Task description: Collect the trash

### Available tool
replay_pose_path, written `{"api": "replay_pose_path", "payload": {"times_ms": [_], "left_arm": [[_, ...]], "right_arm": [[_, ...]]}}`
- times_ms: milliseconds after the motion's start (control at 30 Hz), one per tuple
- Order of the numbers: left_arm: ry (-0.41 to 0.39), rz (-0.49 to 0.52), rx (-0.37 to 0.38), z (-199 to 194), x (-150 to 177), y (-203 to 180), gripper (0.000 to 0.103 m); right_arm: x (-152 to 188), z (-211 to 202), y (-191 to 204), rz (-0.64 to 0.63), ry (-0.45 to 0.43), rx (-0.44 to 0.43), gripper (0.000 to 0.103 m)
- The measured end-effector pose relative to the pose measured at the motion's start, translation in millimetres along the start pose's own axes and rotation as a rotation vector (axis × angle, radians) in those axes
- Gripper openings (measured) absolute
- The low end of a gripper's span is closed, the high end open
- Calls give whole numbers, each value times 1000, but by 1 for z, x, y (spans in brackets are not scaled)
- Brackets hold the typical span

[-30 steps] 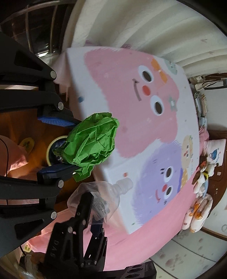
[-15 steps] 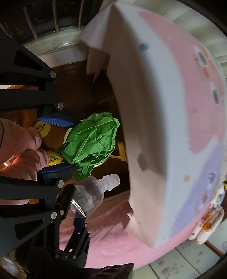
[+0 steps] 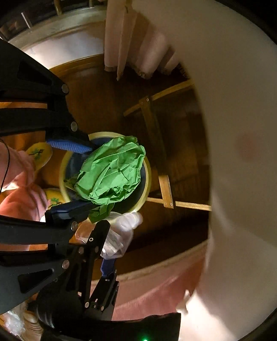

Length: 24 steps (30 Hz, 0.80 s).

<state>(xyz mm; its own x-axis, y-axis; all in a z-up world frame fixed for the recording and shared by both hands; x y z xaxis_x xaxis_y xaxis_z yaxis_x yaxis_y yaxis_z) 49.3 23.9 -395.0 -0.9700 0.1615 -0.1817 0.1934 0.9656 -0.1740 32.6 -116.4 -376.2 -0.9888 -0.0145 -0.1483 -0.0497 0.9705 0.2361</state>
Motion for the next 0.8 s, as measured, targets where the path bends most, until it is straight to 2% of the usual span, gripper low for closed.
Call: {"api": "replay_pose_path", "payload": {"times_ms": [133,167,200,233,267,300,500,800], "left_arm": [[20,-10,-8,40,-3,-3,55],[20,-13,-11,47,-3,-3,64],[28,-17,-17,55,-3,0,79],[33,-26,-30,60,-1,2,83],[37,-37,-38,64,0,4,89],[42,-49,-45,68,2,8,90],[32,-74,-86,62,12,25,91],[-27,-124,-105,0,15,29,91]], "right_arm": [[-5,36,-14,25,8,-9,39],[-6,41,-15,35,9,-16,39],[-6,46,-18,44,11,-27,41],[-2,51,-20,53,11,-29,43],[-2,52,-21,59,10,-25,51],[-2,53,-21,64,6,-25,55],[2,47,-15,58,-11,-8,60],[6,4,1,59,-43,6,61]]}}
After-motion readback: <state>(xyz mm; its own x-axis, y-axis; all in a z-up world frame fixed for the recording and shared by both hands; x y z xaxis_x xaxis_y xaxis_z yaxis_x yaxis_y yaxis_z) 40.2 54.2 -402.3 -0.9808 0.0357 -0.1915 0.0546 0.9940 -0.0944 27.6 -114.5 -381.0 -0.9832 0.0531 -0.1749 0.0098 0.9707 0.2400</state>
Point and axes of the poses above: each gripper's, at about its wrist camera, not at the fingertips, and z roughly the way its jaws point, y to its left, x to its underside, the point moved 4 cm from there along z, roughly the way its jaws point, and after that the axes turned 1 degree about -y, right-handed, at the moved point
